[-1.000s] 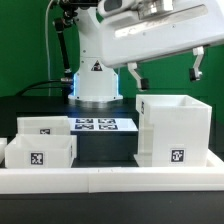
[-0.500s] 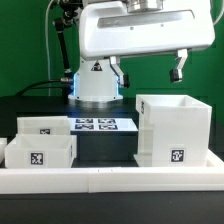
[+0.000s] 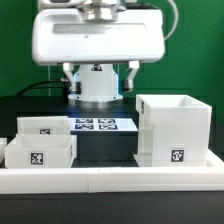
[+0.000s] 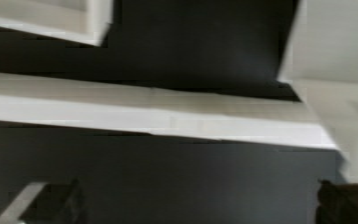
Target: Assemble drawer
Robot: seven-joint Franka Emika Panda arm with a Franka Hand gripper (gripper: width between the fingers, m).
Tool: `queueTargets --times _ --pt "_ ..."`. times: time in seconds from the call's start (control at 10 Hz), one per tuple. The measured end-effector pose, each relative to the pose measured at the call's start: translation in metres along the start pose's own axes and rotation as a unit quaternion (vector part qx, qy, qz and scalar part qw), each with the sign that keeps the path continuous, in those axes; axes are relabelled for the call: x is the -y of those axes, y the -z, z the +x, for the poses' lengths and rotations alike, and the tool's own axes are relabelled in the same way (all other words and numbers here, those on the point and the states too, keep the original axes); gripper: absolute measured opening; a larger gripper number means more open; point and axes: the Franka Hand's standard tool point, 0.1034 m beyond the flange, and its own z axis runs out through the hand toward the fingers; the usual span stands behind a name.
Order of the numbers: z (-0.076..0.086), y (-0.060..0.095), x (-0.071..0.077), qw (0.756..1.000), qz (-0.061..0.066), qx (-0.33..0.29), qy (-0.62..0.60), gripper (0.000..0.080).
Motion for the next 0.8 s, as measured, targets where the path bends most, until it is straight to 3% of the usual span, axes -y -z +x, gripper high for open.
queueTargets --times 0.1,0.3,0.4,0.5,0.6,0.7,0.8 --pt "-0.006 -0.005 -0.012 1.000 0.002 0.010 0.004 0.0649" --pt "-0.005 -0.006 -0.010 1.000 0.003 0.012 -0.002 0.0649" --pt "-0.012 -0.008 -0.001 0.998 0.024 0.057 -0.014 0.0649" --pt "-0.009 -0.008 0.001 0.996 0.034 0.086 -0.012 0.0649" --pt "-0.009 -0.013 -0.008 0.994 0.036 0.101 -0.016 0.0649" --pt "-0.019 -0.019 -0.010 0.990 0.040 0.134 -0.020 0.0649" --pt "-0.020 -0.025 -0.014 0.991 0.032 0.124 -0.025 0.0649"
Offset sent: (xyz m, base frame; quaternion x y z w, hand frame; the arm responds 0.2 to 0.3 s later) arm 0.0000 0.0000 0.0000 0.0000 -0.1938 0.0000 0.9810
